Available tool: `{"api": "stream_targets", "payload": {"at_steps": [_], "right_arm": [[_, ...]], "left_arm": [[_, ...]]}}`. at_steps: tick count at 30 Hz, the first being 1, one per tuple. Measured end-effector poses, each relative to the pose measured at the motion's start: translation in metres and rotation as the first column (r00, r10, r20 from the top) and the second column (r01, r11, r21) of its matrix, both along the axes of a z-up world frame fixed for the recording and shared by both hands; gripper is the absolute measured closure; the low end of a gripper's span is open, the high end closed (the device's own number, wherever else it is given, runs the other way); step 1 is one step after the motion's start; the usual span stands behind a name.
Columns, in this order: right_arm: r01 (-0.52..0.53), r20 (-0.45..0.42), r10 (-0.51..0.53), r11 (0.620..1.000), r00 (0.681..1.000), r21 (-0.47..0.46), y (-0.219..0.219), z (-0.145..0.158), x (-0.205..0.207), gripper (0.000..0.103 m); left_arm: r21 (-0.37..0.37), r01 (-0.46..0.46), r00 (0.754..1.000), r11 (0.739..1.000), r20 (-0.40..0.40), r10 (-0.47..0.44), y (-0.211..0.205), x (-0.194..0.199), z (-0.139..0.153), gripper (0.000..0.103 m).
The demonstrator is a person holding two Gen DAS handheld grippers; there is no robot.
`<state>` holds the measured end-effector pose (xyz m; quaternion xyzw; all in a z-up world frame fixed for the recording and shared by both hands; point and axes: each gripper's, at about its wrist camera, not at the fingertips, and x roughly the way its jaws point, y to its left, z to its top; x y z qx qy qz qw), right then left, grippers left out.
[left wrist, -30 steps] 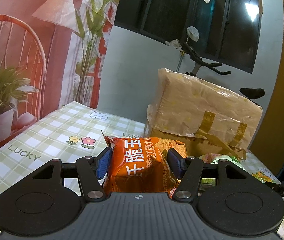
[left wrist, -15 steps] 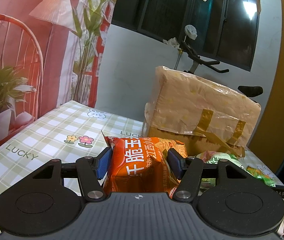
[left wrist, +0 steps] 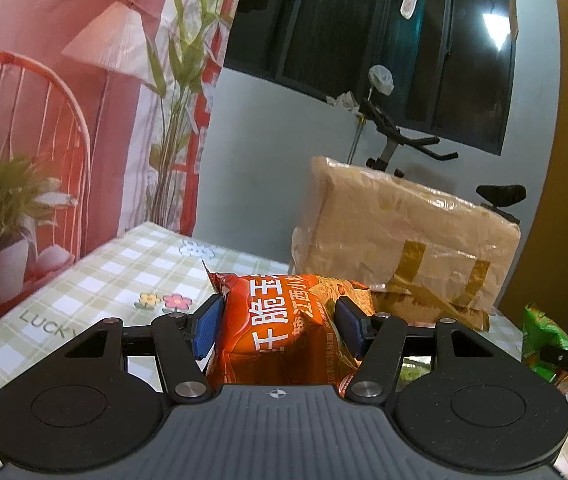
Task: Organize snacks
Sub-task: 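Carry both bags over the lined box and release them inside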
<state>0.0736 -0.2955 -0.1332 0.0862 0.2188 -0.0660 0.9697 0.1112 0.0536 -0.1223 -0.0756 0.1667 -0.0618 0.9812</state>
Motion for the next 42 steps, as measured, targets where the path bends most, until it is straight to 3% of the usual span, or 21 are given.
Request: {"api": "stream_targets", "payload": {"at_steps": [24,37,42], "right_arm": [[-0.090,0.245,0.090,0.996,0.965,-0.012,0.015,0.072,0.011,0.034],[-0.146,0.343,0.139,0.989,0.929,-0.004,0.014,0.132,0.066,0.034],[-0.188,0.348,0.179,0.982,0.920,-0.007,0.014,0.150,0.105,0.034]], "left_arm": [[0.003,0.052,0.982,0.999,0.182,-0.052,-0.014,0.013,0.064,0.039],[0.014,0.112,0.968,0.994,0.223,-0.113,-0.037,0.074,0.112,0.039],[0.029,0.154,0.968,0.988,0.196,-0.157,-0.060,0.112,0.126,0.039]]}}
